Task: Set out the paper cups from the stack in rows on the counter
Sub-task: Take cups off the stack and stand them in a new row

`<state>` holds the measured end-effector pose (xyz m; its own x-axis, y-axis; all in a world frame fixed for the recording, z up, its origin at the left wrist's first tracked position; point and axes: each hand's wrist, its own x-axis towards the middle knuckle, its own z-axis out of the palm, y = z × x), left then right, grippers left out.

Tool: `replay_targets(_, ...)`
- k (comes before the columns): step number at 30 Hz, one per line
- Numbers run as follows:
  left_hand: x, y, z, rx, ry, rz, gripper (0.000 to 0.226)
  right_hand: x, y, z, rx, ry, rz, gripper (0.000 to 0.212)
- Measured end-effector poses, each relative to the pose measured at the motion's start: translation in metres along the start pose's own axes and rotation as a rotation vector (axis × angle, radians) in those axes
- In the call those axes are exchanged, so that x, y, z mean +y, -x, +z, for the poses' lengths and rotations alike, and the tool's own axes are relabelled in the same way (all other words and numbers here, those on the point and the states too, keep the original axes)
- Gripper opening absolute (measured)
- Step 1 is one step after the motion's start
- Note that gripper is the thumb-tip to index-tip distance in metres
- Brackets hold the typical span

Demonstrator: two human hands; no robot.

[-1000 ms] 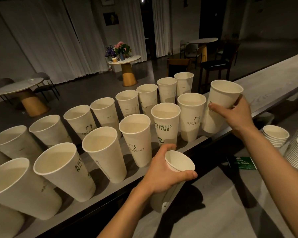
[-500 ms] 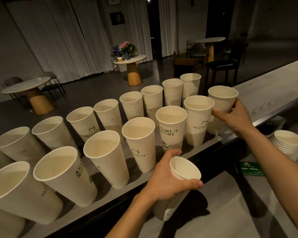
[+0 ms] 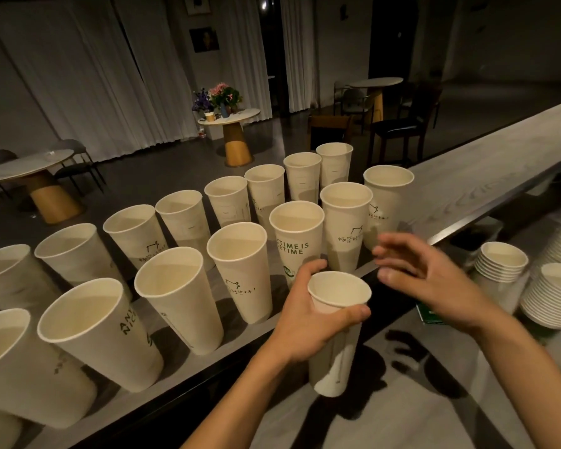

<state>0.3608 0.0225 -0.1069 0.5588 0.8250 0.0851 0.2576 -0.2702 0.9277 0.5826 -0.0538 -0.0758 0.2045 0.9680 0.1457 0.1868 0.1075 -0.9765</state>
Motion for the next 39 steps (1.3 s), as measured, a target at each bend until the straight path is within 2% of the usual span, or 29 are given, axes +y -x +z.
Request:
replay_targets(2,0.007,-0.004,0.006,0.045,0.052,0.021,0.108,0.018,0.017,0.004,-0.206,0.000,0.091,0.096)
replay_targets(4,0.014,-0.006,0.014,0.053,0.076,0.038,0.107,0.031,0.028,0.011,-0.292,0.072,0.122,0.097)
replay_targets(8,0.027,-0.010,0.026,0.001,0.140,0.058,0.108,0.034,0.030,0.016,-0.192,0.132,0.113,0.081)
replay_targets(11,0.032,-0.016,0.032,-0.013,0.167,0.061,0.110,0.031,0.026,0.007,-0.183,0.097,0.097,0.083)
replay_targets(14,0.029,-0.022,0.038,-0.024,0.182,0.065,0.102,0.026,0.022,-0.003,-0.184,0.071,0.079,0.089)
replay_targets(16,0.023,-0.025,0.041,-0.046,0.199,0.050,0.107,0.019,0.017,-0.015,-0.092,0.002,0.064,0.098)
replay_targets(18,0.016,-0.027,0.041,-0.065,0.183,0.025,0.106,0.007,0.009,-0.031,0.096,-0.059,0.028,0.103)
replay_targets(20,0.009,-0.029,0.040,-0.081,0.126,0.010,0.086,-0.003,-0.002,-0.048,0.273,-0.079,-0.011,0.088)
replay_targets(22,0.002,-0.033,0.039,-0.106,0.063,-0.011,0.069,-0.006,-0.018,-0.065,0.424,-0.003,-0.038,0.087)
replay_targets(25,-0.008,-0.040,0.038,-0.142,-0.024,-0.037,0.054,-0.002,-0.046,-0.082,0.578,0.084,-0.044,0.082)
replay_targets(29,-0.016,-0.047,0.040,-0.169,-0.075,-0.064,0.045,0.008,-0.086,-0.091,0.622,0.170,-0.011,0.077)
replay_targets(39,-0.024,-0.056,0.042,-0.193,-0.064,-0.074,0.049,0.048,-0.130,-0.094,0.585,0.252,0.085,0.078)
